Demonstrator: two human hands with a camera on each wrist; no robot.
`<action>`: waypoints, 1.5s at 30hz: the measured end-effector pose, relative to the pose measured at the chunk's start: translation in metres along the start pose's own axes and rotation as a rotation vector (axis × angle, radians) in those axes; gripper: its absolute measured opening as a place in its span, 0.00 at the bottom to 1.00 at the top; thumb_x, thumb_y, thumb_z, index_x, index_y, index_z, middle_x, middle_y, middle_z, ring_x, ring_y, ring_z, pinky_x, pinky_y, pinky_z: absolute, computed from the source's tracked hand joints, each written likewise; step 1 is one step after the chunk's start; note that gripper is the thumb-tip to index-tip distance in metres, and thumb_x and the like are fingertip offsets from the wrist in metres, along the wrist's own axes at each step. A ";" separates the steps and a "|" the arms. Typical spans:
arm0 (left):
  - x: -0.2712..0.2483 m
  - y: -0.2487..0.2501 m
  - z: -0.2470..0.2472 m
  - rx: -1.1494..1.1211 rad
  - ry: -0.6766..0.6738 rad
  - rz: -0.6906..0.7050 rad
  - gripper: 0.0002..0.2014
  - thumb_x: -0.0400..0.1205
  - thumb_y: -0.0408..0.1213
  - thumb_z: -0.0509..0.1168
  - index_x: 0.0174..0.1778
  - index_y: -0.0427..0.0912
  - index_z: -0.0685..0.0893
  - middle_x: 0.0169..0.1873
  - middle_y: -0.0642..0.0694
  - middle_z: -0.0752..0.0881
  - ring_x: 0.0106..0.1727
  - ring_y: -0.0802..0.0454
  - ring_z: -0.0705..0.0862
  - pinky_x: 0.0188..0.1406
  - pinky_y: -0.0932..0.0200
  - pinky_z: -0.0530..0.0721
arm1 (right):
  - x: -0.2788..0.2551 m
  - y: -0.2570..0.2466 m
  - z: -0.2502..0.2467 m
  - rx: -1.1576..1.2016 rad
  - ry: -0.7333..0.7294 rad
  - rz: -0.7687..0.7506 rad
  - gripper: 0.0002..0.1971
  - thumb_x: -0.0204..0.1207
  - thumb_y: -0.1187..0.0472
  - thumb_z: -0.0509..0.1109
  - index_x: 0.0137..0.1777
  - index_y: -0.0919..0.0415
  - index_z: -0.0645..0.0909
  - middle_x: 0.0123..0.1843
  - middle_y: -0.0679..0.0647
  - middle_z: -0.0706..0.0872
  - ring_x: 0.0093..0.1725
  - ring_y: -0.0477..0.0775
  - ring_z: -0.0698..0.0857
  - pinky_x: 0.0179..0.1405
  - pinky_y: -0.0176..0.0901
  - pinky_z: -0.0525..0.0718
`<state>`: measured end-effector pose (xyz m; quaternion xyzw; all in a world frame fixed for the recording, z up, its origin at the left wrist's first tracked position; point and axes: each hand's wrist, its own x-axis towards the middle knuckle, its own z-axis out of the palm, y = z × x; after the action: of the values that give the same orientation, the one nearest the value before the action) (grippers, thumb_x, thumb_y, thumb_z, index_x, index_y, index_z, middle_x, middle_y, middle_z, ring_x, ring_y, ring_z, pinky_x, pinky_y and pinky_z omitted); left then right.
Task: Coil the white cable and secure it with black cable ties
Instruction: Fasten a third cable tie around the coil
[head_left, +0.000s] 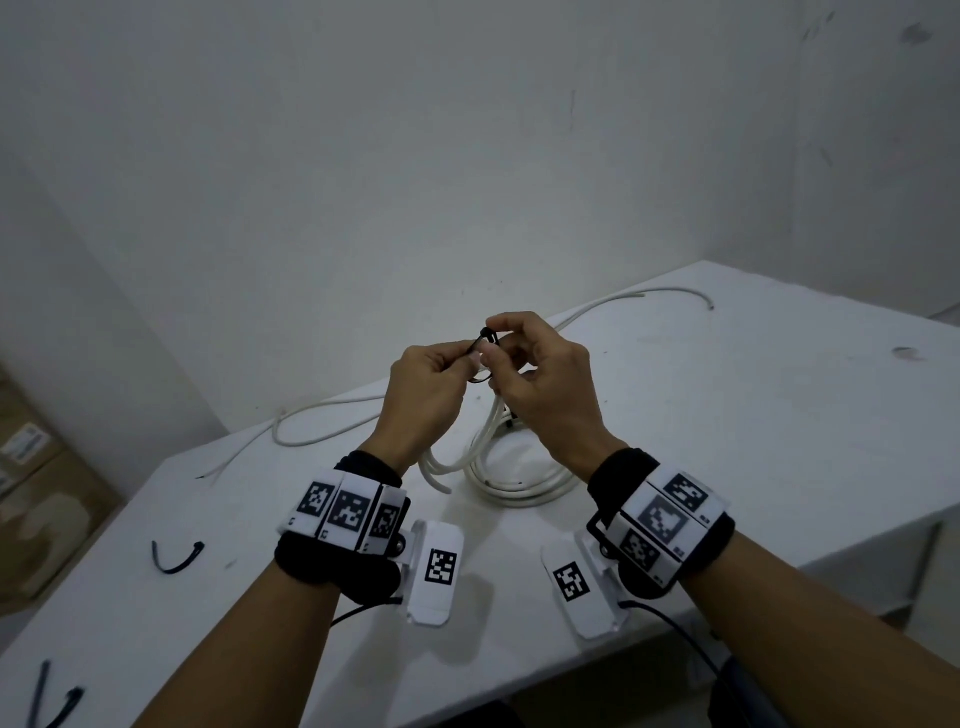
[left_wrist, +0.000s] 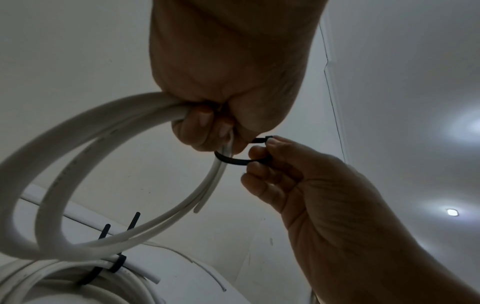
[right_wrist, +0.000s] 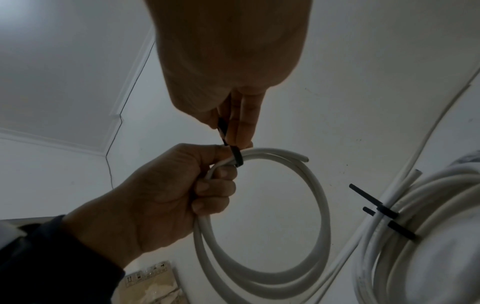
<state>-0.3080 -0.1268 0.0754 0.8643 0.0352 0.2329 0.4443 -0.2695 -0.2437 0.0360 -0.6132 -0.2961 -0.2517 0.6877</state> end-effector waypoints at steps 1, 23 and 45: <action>0.000 0.000 0.000 0.009 -0.004 0.007 0.11 0.84 0.38 0.63 0.55 0.47 0.91 0.15 0.60 0.78 0.20 0.56 0.67 0.23 0.62 0.66 | 0.000 0.000 -0.001 -0.001 -0.004 0.004 0.09 0.76 0.66 0.71 0.55 0.65 0.82 0.36 0.57 0.89 0.32 0.53 0.87 0.35 0.40 0.85; -0.006 0.001 -0.001 -0.135 -0.193 -0.126 0.13 0.83 0.30 0.61 0.39 0.42 0.89 0.20 0.50 0.69 0.21 0.53 0.61 0.19 0.64 0.57 | 0.020 -0.005 -0.018 -0.142 -0.295 0.180 0.04 0.76 0.63 0.72 0.40 0.57 0.84 0.38 0.54 0.87 0.27 0.52 0.88 0.22 0.45 0.85; -0.011 0.002 0.000 -0.326 -0.340 -0.313 0.13 0.85 0.39 0.61 0.35 0.48 0.70 0.24 0.49 0.64 0.21 0.56 0.55 0.18 0.67 0.51 | 0.068 -0.015 -0.021 -0.310 -0.253 0.115 0.06 0.74 0.58 0.73 0.36 0.52 0.82 0.37 0.47 0.88 0.34 0.49 0.89 0.42 0.50 0.86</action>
<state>-0.3181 -0.1307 0.0732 0.7921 0.0551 0.0156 0.6077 -0.2304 -0.2648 0.0934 -0.7543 -0.3024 -0.1758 0.5556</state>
